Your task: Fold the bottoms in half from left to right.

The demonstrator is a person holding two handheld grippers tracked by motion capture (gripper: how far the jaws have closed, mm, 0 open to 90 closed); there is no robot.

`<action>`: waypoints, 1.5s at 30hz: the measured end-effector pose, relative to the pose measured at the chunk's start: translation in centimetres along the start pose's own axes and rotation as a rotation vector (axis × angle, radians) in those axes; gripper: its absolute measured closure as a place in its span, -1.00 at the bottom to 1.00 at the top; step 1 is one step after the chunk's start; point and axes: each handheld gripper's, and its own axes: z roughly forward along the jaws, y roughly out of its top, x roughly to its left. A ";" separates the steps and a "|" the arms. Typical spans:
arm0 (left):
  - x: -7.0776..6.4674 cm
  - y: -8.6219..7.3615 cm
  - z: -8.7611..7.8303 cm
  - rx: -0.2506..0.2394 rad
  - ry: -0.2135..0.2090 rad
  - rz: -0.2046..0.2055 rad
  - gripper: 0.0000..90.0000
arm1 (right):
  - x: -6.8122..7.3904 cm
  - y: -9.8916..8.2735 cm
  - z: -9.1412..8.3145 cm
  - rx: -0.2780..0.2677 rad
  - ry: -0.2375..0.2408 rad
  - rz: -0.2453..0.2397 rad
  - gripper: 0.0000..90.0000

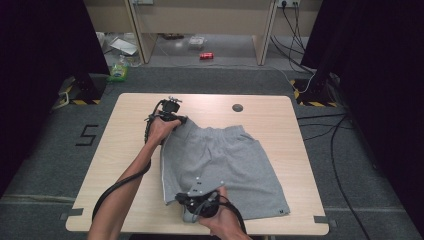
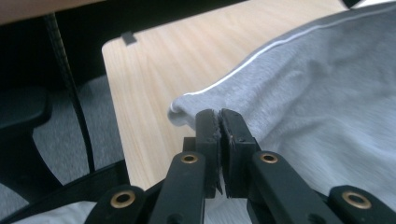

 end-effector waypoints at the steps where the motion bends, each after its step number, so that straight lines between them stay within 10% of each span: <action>1: -0.2 0.3 -0.1 -0.001 0.000 0.002 0.86 | -0.2 -0.1 -0.6 -0.009 -0.008 0.006 0.92; 25: -9.2 6.3 1.7 -0.043 -0.075 0.050 0.86 | -3.8 -5.9 -14.0 -0.176 -0.199 0.179 0.92; 45: -13.8 7.0 5.7 -0.023 -0.135 0.035 0.85 | -4.5 -10.4 -17.1 -0.190 -0.271 0.277 0.92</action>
